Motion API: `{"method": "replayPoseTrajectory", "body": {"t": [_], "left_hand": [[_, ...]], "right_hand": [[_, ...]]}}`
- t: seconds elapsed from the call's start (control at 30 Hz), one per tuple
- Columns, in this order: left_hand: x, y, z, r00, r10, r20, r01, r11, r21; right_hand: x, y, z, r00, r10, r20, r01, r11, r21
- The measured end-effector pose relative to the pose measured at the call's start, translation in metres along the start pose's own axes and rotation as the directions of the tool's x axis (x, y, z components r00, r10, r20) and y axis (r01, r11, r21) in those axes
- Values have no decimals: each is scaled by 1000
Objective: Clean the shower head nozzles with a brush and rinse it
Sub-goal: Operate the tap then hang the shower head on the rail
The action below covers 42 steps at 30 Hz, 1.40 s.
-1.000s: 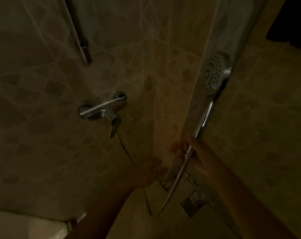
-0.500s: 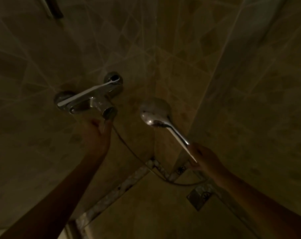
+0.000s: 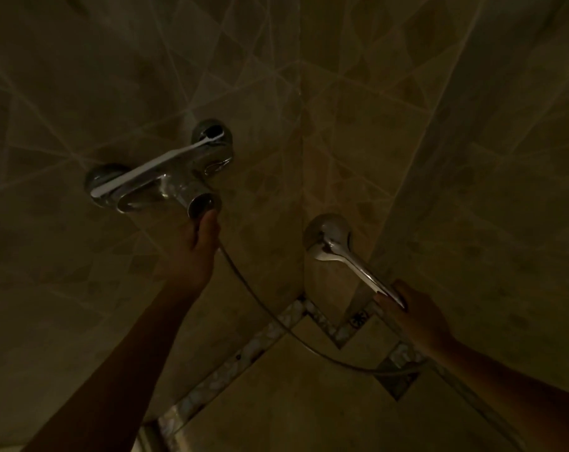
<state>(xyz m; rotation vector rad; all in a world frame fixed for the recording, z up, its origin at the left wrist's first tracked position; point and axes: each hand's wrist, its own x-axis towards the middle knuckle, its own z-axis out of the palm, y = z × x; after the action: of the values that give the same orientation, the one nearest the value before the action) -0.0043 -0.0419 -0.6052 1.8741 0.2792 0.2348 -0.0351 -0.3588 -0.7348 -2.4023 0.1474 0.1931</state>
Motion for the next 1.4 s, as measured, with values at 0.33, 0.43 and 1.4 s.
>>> {"method": "replayPoseTrajectory", "body": {"t": [0.33, 0.43, 1.4], "left_hand": [[-7, 10, 12, 999, 21, -48, -23, 999, -43], [-3, 5, 13, 998, 0, -65, -1, 1000, -24], [-5, 13, 14, 999, -33, -39, 31, 998, -63]], "right_hand": [[15, 19, 26, 998, 43, 42, -42, 999, -24], [14, 20, 34, 999, 36, 30, -36, 999, -13], [24, 36, 49, 988, 117, 99, -126, 988, 90]]}}
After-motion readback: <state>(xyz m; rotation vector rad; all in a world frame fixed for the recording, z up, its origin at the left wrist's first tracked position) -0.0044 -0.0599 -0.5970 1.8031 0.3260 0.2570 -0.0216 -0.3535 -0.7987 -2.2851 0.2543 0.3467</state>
